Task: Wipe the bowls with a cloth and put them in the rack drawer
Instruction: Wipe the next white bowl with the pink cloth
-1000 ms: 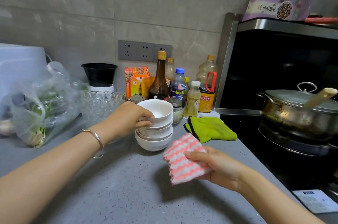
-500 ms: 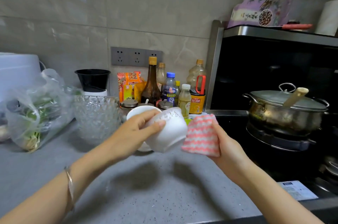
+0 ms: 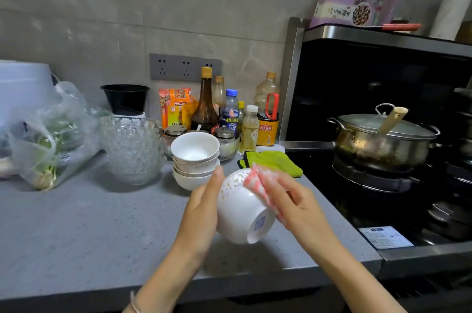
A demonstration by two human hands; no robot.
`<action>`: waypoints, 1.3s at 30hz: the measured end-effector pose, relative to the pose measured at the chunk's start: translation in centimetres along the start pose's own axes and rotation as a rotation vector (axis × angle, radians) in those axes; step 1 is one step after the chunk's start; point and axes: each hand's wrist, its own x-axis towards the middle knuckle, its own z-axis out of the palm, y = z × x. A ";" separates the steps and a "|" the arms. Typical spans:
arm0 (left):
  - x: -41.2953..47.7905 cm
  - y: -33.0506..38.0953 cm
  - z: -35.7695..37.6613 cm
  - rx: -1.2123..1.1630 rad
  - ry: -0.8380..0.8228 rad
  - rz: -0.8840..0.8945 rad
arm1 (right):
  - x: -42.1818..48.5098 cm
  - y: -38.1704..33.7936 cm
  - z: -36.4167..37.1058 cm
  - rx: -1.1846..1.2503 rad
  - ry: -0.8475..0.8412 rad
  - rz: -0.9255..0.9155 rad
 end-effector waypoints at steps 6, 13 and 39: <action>-1.3 -0.3 1.5 0.103 0.148 0.031 | -1.0 0.4 0.2 -0.006 -0.070 -0.066; -2.2 -0.2 1.4 0.356 0.274 0.260 | -3.3 -1.3 4.7 -0.444 0.129 -0.326; -3.6 0.7 -2.6 -0.103 0.040 0.005 | -1.7 -3.0 2.8 0.311 -0.019 0.209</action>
